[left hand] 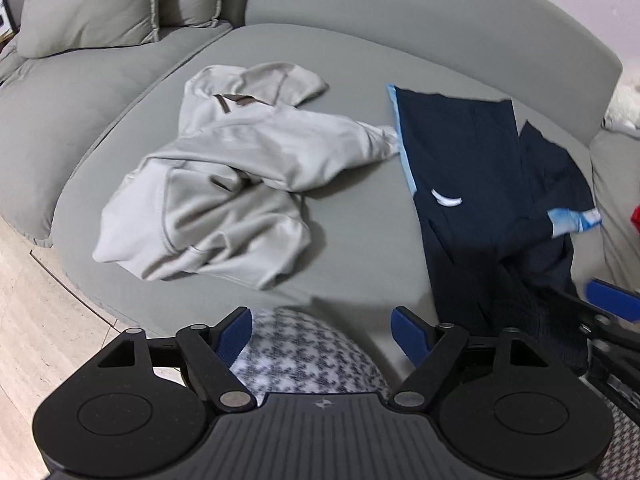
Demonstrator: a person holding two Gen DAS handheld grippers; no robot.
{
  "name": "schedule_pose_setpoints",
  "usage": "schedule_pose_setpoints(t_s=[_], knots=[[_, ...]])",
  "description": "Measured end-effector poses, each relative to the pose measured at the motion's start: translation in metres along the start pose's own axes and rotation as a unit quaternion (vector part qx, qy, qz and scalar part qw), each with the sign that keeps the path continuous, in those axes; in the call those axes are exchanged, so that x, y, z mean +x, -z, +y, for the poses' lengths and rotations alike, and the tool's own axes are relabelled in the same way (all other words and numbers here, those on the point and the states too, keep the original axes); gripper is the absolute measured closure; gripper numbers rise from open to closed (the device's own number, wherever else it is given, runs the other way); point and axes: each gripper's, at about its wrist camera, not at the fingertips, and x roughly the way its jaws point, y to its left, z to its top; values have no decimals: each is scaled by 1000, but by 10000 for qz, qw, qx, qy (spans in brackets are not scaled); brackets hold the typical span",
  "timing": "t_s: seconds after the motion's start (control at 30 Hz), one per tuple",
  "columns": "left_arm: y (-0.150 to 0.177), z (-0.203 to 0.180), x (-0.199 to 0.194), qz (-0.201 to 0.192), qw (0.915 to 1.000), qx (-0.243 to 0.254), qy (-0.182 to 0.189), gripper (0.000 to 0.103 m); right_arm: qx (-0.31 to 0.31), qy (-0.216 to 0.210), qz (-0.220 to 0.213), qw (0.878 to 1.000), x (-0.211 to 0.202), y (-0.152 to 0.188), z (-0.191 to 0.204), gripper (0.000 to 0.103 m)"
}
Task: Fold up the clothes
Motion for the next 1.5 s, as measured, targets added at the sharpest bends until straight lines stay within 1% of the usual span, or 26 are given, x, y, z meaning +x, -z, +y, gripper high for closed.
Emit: schedule_pose_setpoints(t_s=[0.1,0.2,0.23,0.3,0.37,0.47,0.53,0.67,0.73,0.8,0.83,0.87,0.9,0.93,0.97,1.07,1.23,1.37,1.43,1.5], knots=[[3,-9,0,-21,9997,213,-82,31,87,-106,-123,9998,-4,19,-12,61],[1,-16,-2,-10,9997,232,-90,31,101,-302,-174,9993,1,32,-18,61],[0,-18,-2,-22,9996,251,-105,31,100,-359,-189,9991,2,33,-18,60],[-3,-27,-4,-57,9992,350,-198,31,62,-454,-271,9986,9,32,-15,56],[-5,-34,-5,-66,9988,409,-277,30,32,-504,-337,9982,15,28,-10,55],[-8,-36,-4,-26,9985,385,-388,30,71,-459,-378,9982,28,21,-3,55],[-9,-36,-3,-2,9984,361,-429,30,230,-379,-306,9985,38,17,-1,55],[-11,-29,1,55,9986,303,-426,30,651,-360,43,9972,63,14,-1,55],[-12,-26,3,70,9989,251,-400,30,673,-296,90,9973,69,15,1,55],[-12,-21,4,80,9992,190,-342,30,580,-120,85,9982,72,15,5,55],[-12,-20,4,79,9993,174,-329,30,527,-31,102,9986,74,14,7,59],[-13,-17,4,76,9995,138,-291,30,472,56,130,9988,75,14,8,69],[-13,-14,4,72,9996,102,-253,30,418,130,172,9989,75,13,9,73],[-13,-13,4,67,9997,71,-214,30,365,184,202,9990,75,11,10,84],[-13,-11,4,62,9998,52,-184,30,314,230,220,9990,74,10,10,90],[-12,-5,2,30,10000,-36,-67,30,146,293,111,9994,65,3,11,94],[-12,3,-3,-10,9999,-148,74,30,-190,106,-31,9998,40,-13,19,95],[-10,10,-6,-34,9997,-228,124,30,-524,-133,19,9985,27,-16,33,95],[-9,13,-6,-24,9996,-250,124,30,-734,-211,92,9970,27,-13,43,95],[-8,14,-6,-11,9996,-248,104,30,-902,-209,207,9955,36,-8,54,95]])
